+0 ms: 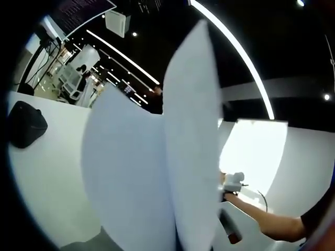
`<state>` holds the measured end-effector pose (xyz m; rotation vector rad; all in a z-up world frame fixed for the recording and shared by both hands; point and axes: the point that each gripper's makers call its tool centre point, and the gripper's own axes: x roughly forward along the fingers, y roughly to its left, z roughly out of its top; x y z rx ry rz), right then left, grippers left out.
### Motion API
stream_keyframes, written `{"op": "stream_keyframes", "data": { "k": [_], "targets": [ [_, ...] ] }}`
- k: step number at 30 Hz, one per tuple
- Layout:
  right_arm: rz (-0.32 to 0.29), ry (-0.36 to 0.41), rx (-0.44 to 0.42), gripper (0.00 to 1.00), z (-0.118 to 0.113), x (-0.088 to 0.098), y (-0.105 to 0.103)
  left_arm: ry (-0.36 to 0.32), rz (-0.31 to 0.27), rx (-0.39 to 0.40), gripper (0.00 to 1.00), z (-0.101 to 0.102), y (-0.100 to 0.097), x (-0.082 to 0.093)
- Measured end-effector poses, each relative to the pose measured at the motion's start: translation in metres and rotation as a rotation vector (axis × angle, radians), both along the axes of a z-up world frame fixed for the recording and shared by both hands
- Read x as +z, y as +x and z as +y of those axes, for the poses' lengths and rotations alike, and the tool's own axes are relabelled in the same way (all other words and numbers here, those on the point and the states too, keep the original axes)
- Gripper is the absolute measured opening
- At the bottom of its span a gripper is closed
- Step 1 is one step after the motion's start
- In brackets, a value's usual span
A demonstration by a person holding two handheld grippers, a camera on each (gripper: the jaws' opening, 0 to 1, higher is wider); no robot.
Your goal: Organize the stack of printing papers by aligning and flattening the scattered papers on the table
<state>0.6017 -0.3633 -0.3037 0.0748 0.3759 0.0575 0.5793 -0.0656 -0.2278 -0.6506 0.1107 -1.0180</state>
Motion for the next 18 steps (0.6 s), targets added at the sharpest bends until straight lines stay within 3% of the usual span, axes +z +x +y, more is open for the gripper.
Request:
{"op": "stream_keyframes", "data": {
  "k": [18],
  "targets": [
    [-0.036, 0.002, -0.028, 0.0, -0.004, 0.0093, -0.0018, 0.004, 0.0, -0.001, 0.06, 0.0012, 0.0027, -0.0006]
  ]
}}
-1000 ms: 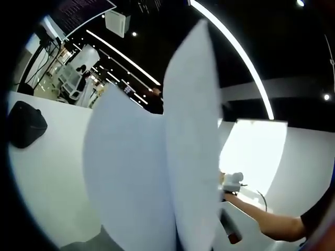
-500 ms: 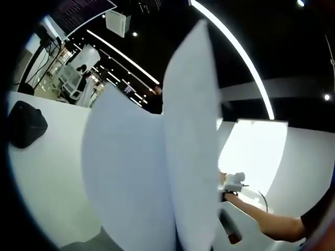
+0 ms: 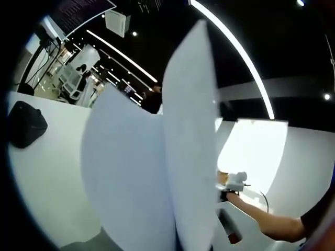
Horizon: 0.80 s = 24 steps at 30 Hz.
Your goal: Organize the stack of printing papers by aligning and flattening the scattered papers on the table
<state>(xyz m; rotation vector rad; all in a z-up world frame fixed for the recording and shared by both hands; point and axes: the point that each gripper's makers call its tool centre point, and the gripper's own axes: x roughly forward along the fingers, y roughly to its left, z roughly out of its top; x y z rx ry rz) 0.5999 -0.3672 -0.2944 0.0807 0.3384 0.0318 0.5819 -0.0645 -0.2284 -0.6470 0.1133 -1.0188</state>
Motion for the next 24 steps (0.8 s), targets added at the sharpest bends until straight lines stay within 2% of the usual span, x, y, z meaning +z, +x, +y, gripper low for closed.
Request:
{"op": "stream_keyframes", "data": {
  "k": [7, 24],
  "targets": [
    [-0.027, 0.027, -0.006, 0.0, -0.001, 0.009, -0.002, 0.006, 0.0, 0.001, 0.06, 0.0, 0.001, -0.001],
    [-0.11, 0.029, 0.002, 0.0, 0.007, 0.038, -0.006, 0.015, 0.0, 0.003, 0.06, 0.0, 0.001, -0.001]
  ]
}}
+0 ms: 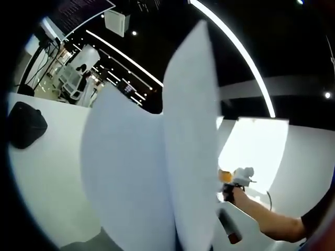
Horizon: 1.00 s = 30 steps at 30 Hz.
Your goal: Organize the stack of printing papers by aligning and flattening the scattered papers on the table
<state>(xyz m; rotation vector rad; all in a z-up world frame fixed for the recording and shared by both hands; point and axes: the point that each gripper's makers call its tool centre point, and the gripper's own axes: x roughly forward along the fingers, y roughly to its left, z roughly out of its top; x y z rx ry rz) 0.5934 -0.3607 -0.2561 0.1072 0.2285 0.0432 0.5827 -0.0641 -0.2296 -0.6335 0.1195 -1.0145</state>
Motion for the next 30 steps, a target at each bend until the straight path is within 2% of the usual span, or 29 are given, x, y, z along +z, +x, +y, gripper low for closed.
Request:
{"op": "stream_keyframes", "data": {
  "k": [8, 30],
  "targets": [
    [-0.008, 0.0, 0.014, 0.0, 0.008, 0.005, -0.002, -0.001, 0.002, -0.001, 0.06, 0.0, -0.001, 0.0],
    [-0.082, -0.009, 0.057, 0.0, 0.014, 0.047, -0.009, -0.002, 0.007, -0.002, 0.06, -0.001, -0.002, 0.0]
  ]
}}
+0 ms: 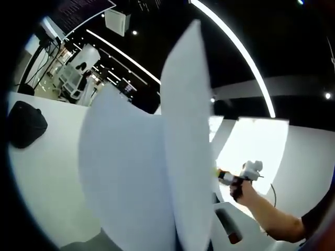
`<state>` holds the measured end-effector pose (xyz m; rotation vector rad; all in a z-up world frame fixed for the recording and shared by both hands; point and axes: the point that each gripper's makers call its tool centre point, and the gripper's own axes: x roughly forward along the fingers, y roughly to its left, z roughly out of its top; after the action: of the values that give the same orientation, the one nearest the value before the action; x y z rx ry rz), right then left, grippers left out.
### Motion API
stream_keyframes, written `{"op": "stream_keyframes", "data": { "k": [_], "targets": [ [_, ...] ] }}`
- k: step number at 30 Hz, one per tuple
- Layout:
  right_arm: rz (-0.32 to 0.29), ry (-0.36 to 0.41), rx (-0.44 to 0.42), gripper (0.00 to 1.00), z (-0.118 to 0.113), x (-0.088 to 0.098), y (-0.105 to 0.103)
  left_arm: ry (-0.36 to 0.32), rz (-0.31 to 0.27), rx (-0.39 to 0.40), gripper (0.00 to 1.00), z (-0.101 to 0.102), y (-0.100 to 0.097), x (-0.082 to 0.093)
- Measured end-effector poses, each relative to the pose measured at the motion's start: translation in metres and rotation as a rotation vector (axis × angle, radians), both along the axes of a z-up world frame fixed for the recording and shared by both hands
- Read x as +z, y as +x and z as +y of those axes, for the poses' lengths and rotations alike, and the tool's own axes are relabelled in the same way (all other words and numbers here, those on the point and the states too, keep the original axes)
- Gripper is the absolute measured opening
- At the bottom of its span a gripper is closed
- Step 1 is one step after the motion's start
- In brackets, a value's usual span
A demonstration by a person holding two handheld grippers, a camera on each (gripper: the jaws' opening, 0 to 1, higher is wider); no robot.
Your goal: Organize the stack of printing papers by aligning and flattening the scattered papers on the table
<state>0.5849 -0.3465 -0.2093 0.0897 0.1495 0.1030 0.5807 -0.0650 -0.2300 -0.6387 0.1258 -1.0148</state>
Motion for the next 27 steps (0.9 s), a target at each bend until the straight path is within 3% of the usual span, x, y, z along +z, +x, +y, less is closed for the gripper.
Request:
{"op": "stream_keyframes", "data": {
  "k": [7, 13, 21, 27],
  "targets": [
    [-0.027, 0.004, 0.015, 0.0, 0.002, 0.013, -0.002, 0.002, 0.002, 0.0, 0.06, 0.0, 0.0, 0.0],
    [-0.064, -0.001, 0.036, 0.0, 0.018, 0.028, -0.01, 0.004, -0.001, 0.003, 0.06, 0.0, 0.0, -0.001],
    [-0.146, 0.024, 0.089, 0.0, 0.035, 0.074, -0.015, 0.001, 0.014, 0.004, 0.06, 0.0, 0.002, -0.001],
    [-0.158, -0.014, 0.101, 0.0, 0.04, 0.081, -0.016, 0.005, 0.009, 0.003, 0.06, 0.0, 0.001, -0.002]
  ]
}}
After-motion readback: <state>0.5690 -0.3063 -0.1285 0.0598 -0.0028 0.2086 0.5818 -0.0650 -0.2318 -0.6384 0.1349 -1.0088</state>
